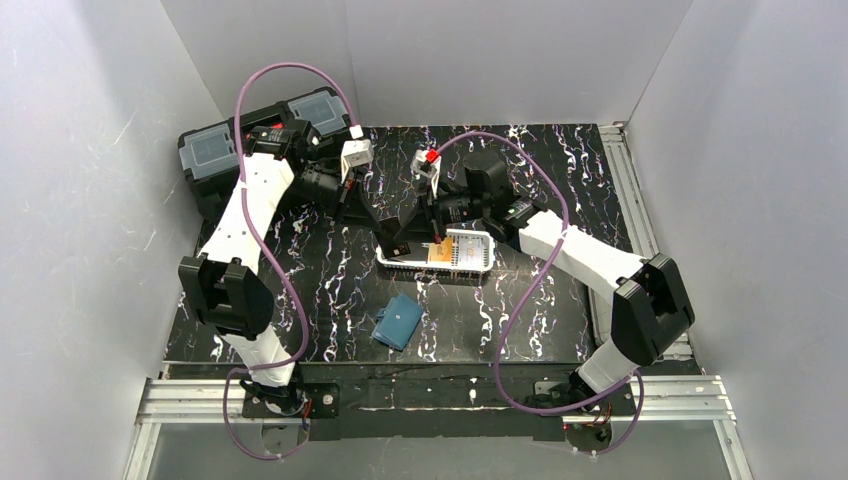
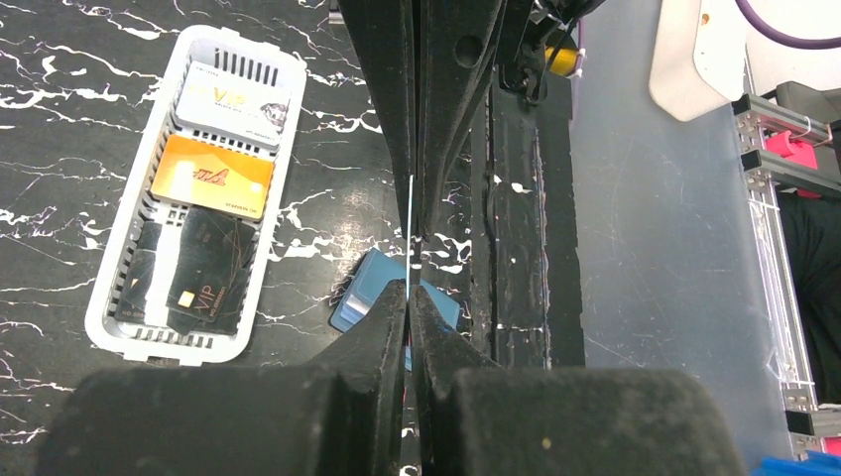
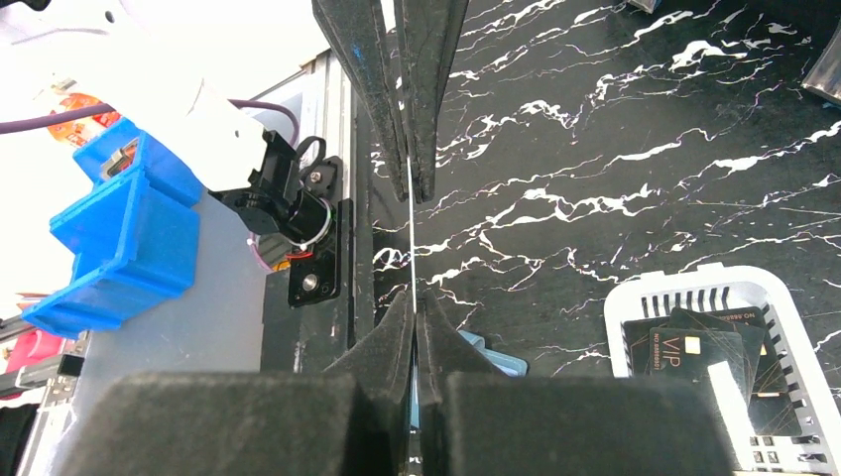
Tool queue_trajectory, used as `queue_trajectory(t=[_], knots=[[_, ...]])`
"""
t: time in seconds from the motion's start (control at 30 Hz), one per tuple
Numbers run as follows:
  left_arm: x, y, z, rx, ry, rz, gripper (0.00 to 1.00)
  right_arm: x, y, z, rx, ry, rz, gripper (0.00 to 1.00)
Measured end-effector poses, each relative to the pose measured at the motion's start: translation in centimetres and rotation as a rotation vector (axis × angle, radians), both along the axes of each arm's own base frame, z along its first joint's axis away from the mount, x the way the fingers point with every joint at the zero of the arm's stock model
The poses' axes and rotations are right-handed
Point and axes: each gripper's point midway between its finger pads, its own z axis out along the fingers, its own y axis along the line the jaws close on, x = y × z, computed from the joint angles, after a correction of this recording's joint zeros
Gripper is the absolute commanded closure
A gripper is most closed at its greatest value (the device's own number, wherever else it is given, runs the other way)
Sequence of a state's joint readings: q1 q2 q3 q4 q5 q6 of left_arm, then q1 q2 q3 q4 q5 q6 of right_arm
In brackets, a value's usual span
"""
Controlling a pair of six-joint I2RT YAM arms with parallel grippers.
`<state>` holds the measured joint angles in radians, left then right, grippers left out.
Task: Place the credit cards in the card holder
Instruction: Open the card holder at the center of the board.
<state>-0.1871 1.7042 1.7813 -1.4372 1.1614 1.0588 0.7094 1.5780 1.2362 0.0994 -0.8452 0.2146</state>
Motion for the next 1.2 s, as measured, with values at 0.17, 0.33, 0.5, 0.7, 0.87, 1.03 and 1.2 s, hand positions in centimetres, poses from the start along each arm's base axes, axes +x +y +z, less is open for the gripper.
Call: queue_trajectory(t=[0.17,0.33,0.5,0.7,0.87,1.03,1.2], knots=[[0.2,-0.1,-0.1,-0.005,0.012,0.010,0.93,0.0,0.0,0.0,0.000,0.017,-0.006,0.99],[0.4,-0.1,-1.2,0.011,0.037,0.023,0.71,0.1,-0.3,-0.7,-0.032,0.039,-0.029,0.99],[0.0,0.4,-3.9,0.059,0.083,0.038,0.63,-0.3,-1.1,-1.3,-0.065,0.053,-0.057,0.99],[-0.5,1.2,-6.4,0.122,0.075,0.037,0.15,-1.3,-2.2,-3.1,-0.119,0.096,-0.068,0.99],[-1.9,2.3,-9.5,0.186,0.057,0.004,0.23,-2.1,-3.6,-5.0,-0.192,0.135,-0.110,0.99],[-6.9,3.1,-15.2,0.294,0.040,-0.093,0.28,-2.9,-5.7,-6.8,-0.279,0.167,-0.180,0.99],[-10.0,3.2,-19.0,0.400,-0.118,-0.188,0.27,-4.2,-7.8,-9.8,-0.372,0.226,-0.232,0.99]])
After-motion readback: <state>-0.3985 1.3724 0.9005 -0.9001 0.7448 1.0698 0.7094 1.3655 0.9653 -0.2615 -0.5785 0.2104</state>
